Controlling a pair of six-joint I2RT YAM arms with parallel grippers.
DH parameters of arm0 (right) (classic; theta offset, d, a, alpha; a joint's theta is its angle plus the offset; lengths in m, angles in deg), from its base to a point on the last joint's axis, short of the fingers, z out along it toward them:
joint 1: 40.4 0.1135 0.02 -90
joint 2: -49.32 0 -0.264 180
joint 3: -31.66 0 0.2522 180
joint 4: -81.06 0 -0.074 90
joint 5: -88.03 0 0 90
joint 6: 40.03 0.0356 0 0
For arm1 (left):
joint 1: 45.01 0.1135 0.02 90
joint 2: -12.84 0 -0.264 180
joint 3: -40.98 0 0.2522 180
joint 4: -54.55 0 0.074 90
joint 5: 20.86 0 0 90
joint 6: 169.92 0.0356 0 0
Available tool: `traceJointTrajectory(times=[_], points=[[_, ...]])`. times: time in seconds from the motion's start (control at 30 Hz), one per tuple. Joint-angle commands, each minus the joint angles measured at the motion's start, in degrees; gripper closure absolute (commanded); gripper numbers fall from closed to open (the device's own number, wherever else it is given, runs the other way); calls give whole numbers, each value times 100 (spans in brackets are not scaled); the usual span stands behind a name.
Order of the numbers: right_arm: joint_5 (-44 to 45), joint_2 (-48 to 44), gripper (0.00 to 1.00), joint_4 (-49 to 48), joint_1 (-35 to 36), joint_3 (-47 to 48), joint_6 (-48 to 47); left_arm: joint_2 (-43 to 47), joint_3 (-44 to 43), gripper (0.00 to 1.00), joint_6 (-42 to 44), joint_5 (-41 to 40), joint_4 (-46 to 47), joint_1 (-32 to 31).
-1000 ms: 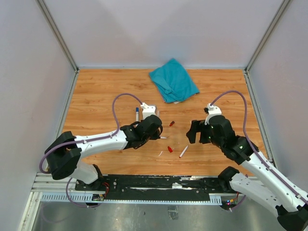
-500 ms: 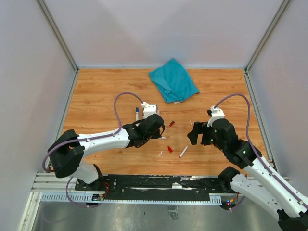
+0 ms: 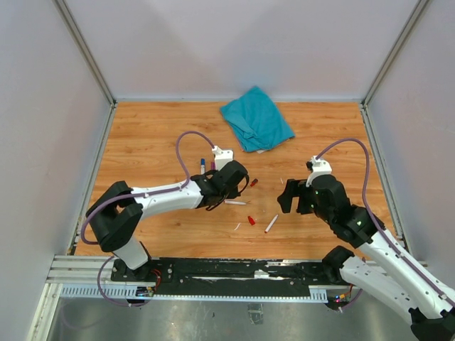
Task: Insert the pens into the pen caps
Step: Place the pen at the center of the board.
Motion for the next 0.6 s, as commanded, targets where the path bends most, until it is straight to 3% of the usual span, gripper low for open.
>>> traceJointTrajectory(times=[0.0,0.57], points=[[200,44,9,133,-105,-78,171,-345,-347,100,-29,-130,-82,109],[39,100,9,92,-102,-257,293,-1295,-888,98,328,-144,-123,521]])
